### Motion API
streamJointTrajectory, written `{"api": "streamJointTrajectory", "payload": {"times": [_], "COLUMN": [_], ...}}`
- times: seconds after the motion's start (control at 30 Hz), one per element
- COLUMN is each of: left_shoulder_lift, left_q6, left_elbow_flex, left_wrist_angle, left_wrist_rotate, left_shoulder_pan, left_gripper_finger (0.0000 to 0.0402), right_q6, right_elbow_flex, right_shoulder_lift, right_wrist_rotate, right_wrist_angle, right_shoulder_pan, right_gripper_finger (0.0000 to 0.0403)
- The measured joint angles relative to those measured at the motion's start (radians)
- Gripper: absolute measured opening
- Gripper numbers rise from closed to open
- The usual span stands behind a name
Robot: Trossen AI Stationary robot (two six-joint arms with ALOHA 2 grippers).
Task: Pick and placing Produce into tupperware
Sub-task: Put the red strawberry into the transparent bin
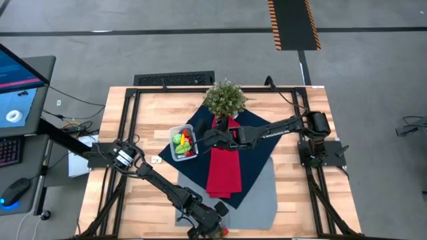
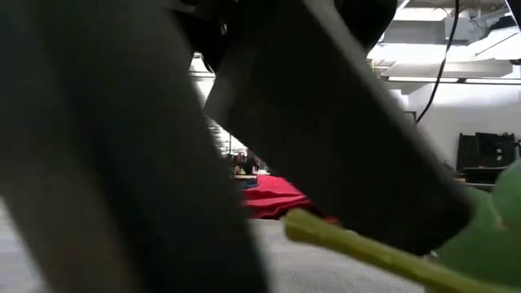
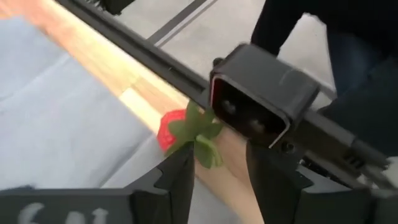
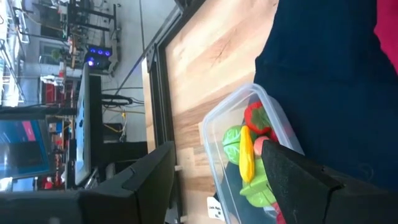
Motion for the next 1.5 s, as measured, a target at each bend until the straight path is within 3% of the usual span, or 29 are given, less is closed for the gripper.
{"api": "streamJointTrajectory", "payload": {"times": [0.3,0.53,0.63,0.8,0.97,1.23,1.5], "left_shoulder_lift": [0.0,0.0,0.0,-0.009,-0.038,-0.133,-0.232], "left_q6": [-0.004,0.024,0.055,0.074,0.051,0.03,0.019], "left_elbow_flex": [0.0,0.0,0.0,0.0,0.001,-0.028,-0.036], "left_wrist_angle": [0.006,0.014,0.018,0.008,-0.019,-0.027,-0.139], "left_wrist_rotate": [0.049,0.049,0.064,-0.034,-0.043,-0.088,-0.146], "left_shoulder_pan": [0.002,0.002,0.002,0.006,0.039,0.083,0.108], "left_gripper_finger": [0.0091,0.0008,0.0003,0.0001,0.0,0.0,0.0], "right_q6": [0.0,0.0,0.0,0.0,0.0,0.0,0.059], "right_elbow_flex": [0.0,0.0,0.0,0.0,0.0,0.0,0.0], "right_shoulder_lift": [0.0,0.0,0.0,0.0,0.0,0.0,0.0], "right_wrist_rotate": [0.0,0.0,0.0,0.0,0.0,0.0,0.0], "right_wrist_angle": [0.0,0.0,0.0,0.0,0.0,0.005,0.005], "right_shoulder_pan": [-0.006,-0.006,-0.006,-0.006,-0.006,-0.006,-0.009], "right_gripper_finger": [0.0265,0.0265,0.0265,0.0265,0.0265,0.0265,0.0265]}}
